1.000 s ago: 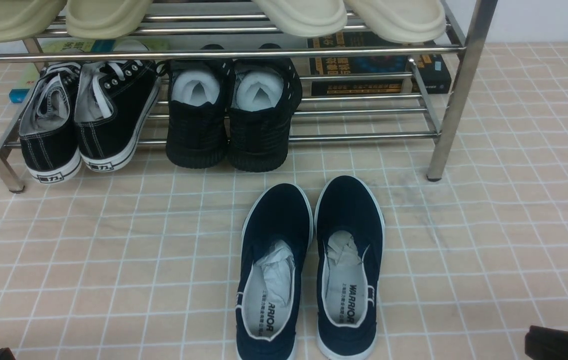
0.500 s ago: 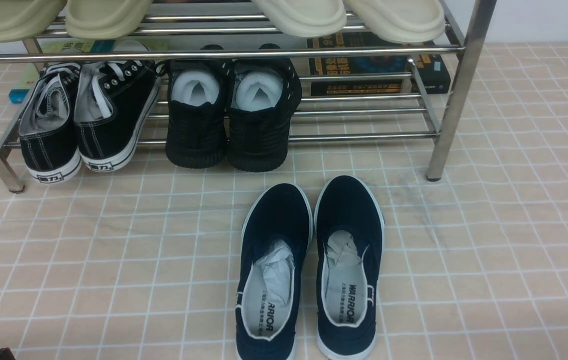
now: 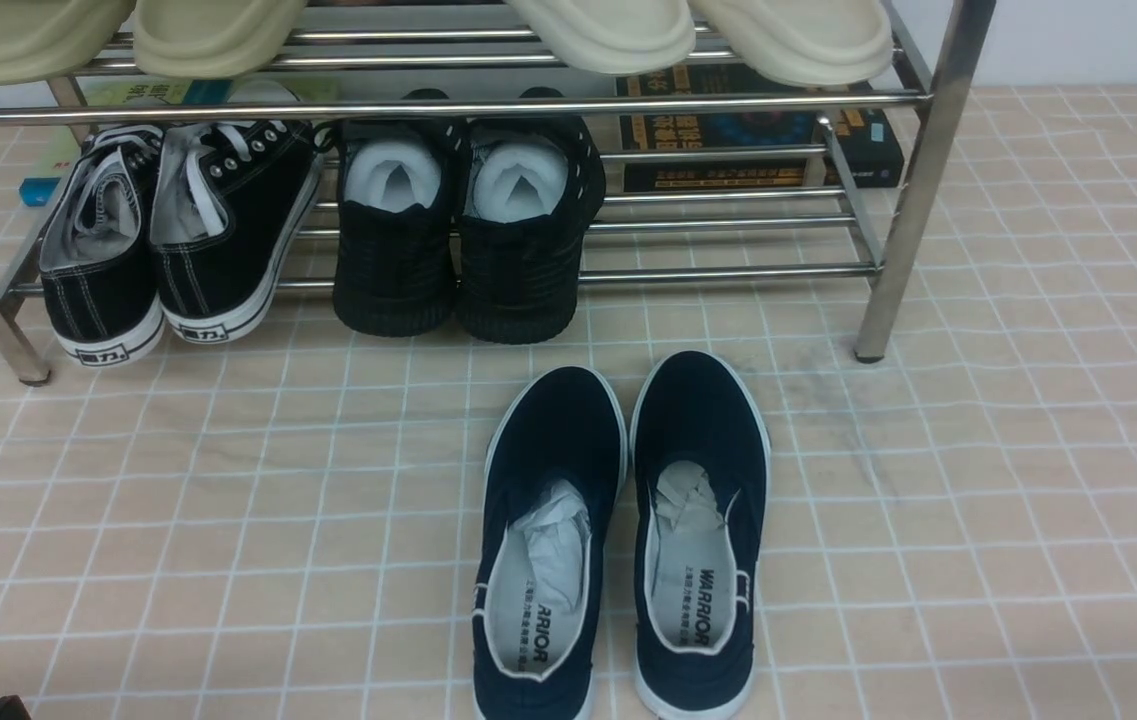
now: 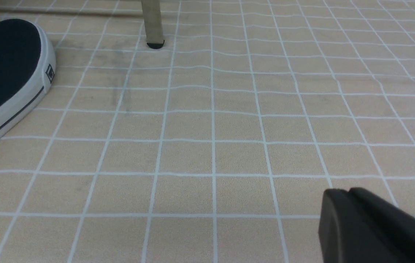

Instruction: Take the shoes off the shelf from the light coffee tablecloth by hand.

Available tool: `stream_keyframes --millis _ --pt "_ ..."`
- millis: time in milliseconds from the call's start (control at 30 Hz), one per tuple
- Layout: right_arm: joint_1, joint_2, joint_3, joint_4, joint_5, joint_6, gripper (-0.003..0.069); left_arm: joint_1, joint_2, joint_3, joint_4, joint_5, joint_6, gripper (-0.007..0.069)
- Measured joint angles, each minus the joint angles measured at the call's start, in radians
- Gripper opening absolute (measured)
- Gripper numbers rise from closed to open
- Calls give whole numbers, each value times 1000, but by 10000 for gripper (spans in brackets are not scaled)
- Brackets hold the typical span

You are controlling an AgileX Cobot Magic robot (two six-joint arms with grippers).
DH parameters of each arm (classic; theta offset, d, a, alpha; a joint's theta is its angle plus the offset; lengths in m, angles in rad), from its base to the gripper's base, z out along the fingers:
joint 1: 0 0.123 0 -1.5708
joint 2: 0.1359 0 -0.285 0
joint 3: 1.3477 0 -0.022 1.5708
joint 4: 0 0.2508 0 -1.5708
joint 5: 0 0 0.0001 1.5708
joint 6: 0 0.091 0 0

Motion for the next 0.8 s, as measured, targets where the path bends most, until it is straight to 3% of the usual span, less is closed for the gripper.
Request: stream_keyframes --millis 333,800 --pt "87 0 0 -12 1 0 51 0 0 0 0 0 0 240" --pt "93 0 0 -18 1 0 73 0 0 0 0 0 0 240"
